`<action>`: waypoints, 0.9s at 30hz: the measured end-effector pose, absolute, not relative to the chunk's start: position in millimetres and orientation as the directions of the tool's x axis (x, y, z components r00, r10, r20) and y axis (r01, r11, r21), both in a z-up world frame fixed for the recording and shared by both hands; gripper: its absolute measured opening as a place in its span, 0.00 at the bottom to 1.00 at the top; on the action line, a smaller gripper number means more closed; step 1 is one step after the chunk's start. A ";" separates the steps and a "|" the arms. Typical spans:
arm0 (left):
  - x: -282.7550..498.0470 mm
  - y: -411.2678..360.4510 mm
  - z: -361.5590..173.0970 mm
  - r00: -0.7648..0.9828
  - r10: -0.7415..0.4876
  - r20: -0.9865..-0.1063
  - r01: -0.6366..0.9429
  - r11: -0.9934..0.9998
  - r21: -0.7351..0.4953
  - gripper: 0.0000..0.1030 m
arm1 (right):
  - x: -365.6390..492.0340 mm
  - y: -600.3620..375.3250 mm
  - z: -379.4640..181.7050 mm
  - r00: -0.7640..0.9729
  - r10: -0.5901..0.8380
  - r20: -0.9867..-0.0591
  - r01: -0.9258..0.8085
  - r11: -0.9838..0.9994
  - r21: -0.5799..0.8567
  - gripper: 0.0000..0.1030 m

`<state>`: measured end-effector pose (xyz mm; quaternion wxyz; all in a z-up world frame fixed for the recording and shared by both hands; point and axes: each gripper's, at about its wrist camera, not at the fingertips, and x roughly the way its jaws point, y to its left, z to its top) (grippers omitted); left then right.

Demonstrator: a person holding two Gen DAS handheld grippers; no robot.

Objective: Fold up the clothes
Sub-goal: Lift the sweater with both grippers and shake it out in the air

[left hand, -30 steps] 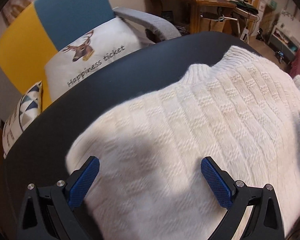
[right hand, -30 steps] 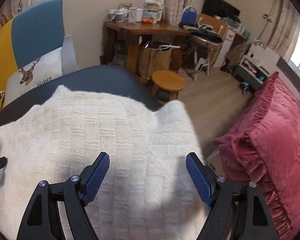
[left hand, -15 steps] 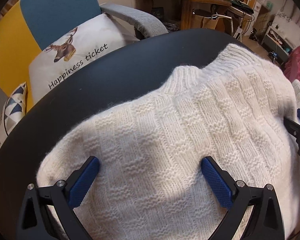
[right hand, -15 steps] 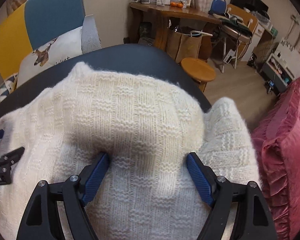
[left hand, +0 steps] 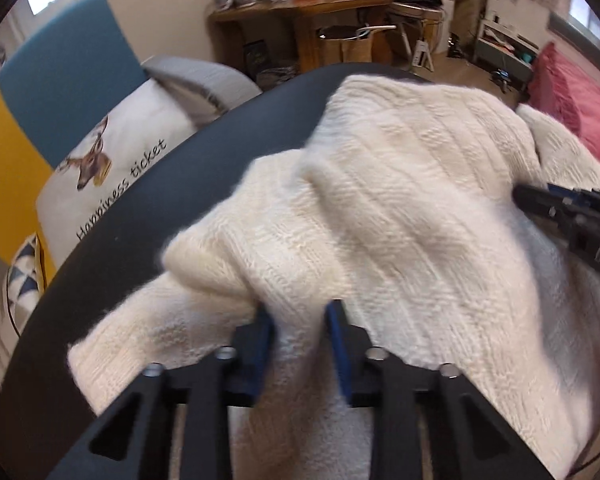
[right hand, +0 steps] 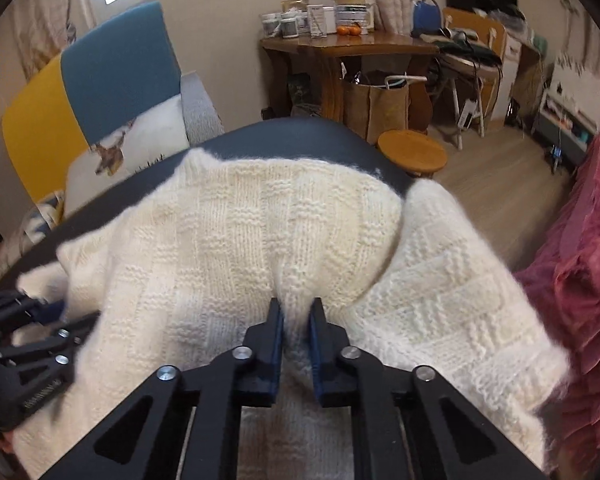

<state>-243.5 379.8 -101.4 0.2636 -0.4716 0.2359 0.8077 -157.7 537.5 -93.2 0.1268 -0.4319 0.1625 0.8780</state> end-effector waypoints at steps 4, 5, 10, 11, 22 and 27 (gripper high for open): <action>-242.2 363.2 -95.3 -0.382 0.276 -0.882 -0.630 -0.776 0.030 0.10 | -134.8 539.9 -75.0 -0.659 0.031 -0.751 -0.365 -0.887 0.284 0.08; -242.9 357.3 -93.8 -0.374 0.293 -0.880 -0.621 -0.784 0.002 0.10 | -130.8 537.6 -69.9 -0.670 0.028 -0.742 -0.359 -0.887 0.290 0.08; -235.4 331.2 -80.5 -0.348 0.385 -0.855 -0.583 -0.803 -0.124 0.09 | -109.0 519.4 -42.8 -0.726 -0.030 -0.687 -0.302 -0.884 0.357 0.08; -231.9 326.5 -76.9 -0.345 0.403 -0.848 -0.578 -0.803 -0.147 0.09 | -103.8 512.5 -37.9 -0.736 -0.043 -0.676 -0.282 -0.888 0.364 0.08; -182.3 275.6 -31.7 -0.385 0.518 -0.763 -0.569 -0.785 -0.245 0.09 | -48.6 444.7 -8.9 -0.768 -0.194 -0.610 -0.137 -0.881 0.452 0.08; -156.6 255.1 -7.2 -0.376 0.577 -0.725 -0.597 -0.749 -0.287 0.09 | -32.6 418.5 2.7 -0.774 -0.247 -0.583 -0.085 -0.872 0.483 0.08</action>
